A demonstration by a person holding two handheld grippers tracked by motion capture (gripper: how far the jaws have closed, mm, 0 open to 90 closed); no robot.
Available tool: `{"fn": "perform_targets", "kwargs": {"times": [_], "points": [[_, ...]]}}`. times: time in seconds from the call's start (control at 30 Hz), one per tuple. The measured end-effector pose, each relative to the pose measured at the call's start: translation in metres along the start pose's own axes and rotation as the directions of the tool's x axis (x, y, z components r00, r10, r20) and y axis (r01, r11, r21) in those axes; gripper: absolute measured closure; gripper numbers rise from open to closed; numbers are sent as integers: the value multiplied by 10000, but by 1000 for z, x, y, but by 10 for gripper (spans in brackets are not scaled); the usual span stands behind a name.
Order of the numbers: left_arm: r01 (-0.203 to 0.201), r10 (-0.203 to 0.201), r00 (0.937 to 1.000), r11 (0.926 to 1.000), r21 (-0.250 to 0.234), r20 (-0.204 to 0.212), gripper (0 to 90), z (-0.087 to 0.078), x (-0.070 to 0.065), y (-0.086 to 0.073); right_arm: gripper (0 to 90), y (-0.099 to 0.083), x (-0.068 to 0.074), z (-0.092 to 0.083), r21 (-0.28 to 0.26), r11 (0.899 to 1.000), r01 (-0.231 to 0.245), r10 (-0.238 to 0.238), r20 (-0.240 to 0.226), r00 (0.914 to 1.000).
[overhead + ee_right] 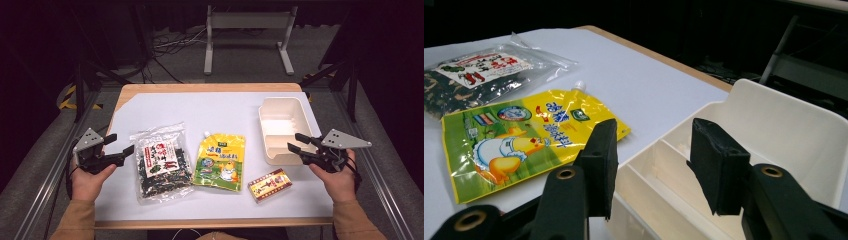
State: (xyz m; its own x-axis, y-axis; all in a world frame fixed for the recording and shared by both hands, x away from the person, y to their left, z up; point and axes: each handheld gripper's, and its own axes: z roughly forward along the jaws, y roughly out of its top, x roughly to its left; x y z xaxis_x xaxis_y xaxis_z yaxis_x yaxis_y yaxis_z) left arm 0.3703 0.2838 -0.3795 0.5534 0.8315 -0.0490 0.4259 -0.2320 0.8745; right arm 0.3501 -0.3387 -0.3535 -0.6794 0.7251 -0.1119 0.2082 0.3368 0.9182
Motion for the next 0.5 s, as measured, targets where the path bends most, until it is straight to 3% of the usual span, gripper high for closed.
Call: {"fn": "perform_targets", "kwargs": {"times": [0.1,0.27,0.5], "points": [[343,-325,9990,9978,570,-321,212,6,3,2,541,0,0,0,157,9998,-80,82,-68,9999],[752,-745,9970,9963,413,-190,207,10,10,2,506,-2,2,-2,89,9999,-105,106,-56,9999],[1033,-1033,9946,9944,228,-33,201,15,15,5,484,-6,3,-6,56,9996,-292,293,-126,9995]]}}
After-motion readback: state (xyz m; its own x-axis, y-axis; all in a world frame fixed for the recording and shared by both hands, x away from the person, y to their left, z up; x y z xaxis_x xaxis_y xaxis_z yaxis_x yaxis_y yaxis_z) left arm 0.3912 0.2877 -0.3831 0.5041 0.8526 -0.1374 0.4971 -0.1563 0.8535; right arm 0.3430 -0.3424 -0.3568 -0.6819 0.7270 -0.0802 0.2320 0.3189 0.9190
